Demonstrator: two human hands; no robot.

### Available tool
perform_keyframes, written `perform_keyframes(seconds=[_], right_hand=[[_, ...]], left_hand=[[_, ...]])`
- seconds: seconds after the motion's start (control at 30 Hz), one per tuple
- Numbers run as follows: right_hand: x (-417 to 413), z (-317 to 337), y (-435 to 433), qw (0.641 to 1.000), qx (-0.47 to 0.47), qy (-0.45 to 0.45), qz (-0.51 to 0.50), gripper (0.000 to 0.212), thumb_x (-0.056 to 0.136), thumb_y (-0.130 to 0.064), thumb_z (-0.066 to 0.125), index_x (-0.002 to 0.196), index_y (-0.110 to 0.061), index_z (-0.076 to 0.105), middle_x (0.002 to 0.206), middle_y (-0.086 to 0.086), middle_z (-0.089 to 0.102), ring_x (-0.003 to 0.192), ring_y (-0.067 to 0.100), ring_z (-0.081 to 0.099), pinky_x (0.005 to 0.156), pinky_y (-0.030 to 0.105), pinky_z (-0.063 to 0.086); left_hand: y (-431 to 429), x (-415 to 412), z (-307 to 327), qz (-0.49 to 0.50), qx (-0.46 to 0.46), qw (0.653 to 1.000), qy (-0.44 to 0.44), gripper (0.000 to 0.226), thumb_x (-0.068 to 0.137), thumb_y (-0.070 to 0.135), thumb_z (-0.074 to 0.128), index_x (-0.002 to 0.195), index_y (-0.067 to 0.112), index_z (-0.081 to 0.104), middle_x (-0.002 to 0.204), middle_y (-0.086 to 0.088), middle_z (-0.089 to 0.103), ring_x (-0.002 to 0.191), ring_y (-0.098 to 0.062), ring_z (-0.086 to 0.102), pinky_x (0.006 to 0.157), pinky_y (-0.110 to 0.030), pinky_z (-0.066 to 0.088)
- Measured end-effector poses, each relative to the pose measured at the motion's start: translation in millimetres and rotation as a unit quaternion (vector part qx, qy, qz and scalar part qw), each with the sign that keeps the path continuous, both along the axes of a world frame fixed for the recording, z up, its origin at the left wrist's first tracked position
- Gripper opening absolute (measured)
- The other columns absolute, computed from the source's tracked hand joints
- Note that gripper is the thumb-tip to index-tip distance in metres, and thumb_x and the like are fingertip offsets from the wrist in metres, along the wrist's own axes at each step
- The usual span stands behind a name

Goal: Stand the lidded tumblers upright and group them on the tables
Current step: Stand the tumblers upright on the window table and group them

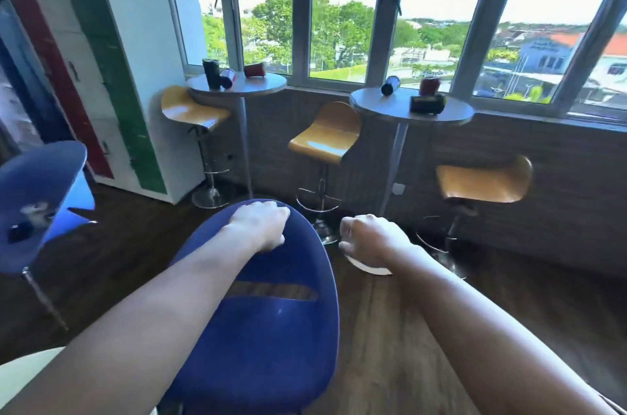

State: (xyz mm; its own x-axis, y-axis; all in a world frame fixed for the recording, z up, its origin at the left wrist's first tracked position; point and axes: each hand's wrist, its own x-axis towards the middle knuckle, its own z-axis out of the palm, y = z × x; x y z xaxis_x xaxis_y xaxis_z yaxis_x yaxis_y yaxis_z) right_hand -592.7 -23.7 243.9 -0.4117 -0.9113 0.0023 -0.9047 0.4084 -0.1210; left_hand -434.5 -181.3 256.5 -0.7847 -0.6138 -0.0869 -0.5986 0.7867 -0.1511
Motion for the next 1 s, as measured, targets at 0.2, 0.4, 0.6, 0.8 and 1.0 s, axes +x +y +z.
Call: perform_keyframes(seconds=[0.2,0.4,0.6,0.8,1.0], right_hand=[[-116,7,64,0.997,0.023,0.025,-0.074,0.026,0.086,-0.043,0.056,0.106,-0.027,0.061,0.113,0.001,0.067,0.102,0.029,0.065,0.081,0.036,0.049],[-199,13,112,0.990,0.036,0.016,-0.136,0.028,0.088,-0.042,0.054,0.111,-0.027,0.060,0.117,0.002,0.065,0.106,0.028,0.062,0.083,0.036,0.047],[-256,11,126,0.983,0.029,0.006,-0.179,0.030,0.088,-0.044,0.054,0.114,-0.028,0.060,0.117,0.001,0.066,0.105,0.027,0.062,0.080,0.037,0.048],[-317,16,105,0.981,0.015,0.005,-0.196,0.031,0.087,-0.043,0.054,0.112,-0.026,0.060,0.115,0.002,0.066,0.105,0.028,0.062,0.080,0.037,0.046],[-395,23,46,0.979,-0.013,-0.003,-0.201,0.029,0.087,-0.046,0.054,0.107,-0.027,0.062,0.112,0.000,0.068,0.103,0.028,0.062,0.085,0.038,0.050]], left_hand=[[49,-129,-1,-0.058,0.002,0.998,0.025,0.031,0.091,0.029,0.055,0.121,0.020,0.057,0.125,-0.006,0.058,0.116,-0.030,0.057,0.083,-0.041,0.044],[79,-223,1,-0.092,0.007,0.995,0.034,0.032,0.089,0.032,0.055,0.118,0.020,0.058,0.120,-0.004,0.059,0.111,-0.029,0.060,0.083,-0.041,0.049],[83,-292,9,-0.124,0.003,0.991,0.044,0.025,0.090,0.031,0.055,0.112,0.019,0.058,0.115,-0.003,0.059,0.107,-0.028,0.059,0.079,-0.039,0.047],[54,-359,8,-0.134,0.006,0.990,0.052,0.029,0.091,0.032,0.055,0.116,0.019,0.058,0.120,-0.004,0.059,0.111,-0.028,0.058,0.081,-0.039,0.048],[-11,-431,10,-0.133,0.015,0.987,0.084,0.033,0.092,0.035,0.055,0.121,0.021,0.058,0.123,-0.001,0.059,0.112,-0.025,0.058,0.083,-0.038,0.051]])
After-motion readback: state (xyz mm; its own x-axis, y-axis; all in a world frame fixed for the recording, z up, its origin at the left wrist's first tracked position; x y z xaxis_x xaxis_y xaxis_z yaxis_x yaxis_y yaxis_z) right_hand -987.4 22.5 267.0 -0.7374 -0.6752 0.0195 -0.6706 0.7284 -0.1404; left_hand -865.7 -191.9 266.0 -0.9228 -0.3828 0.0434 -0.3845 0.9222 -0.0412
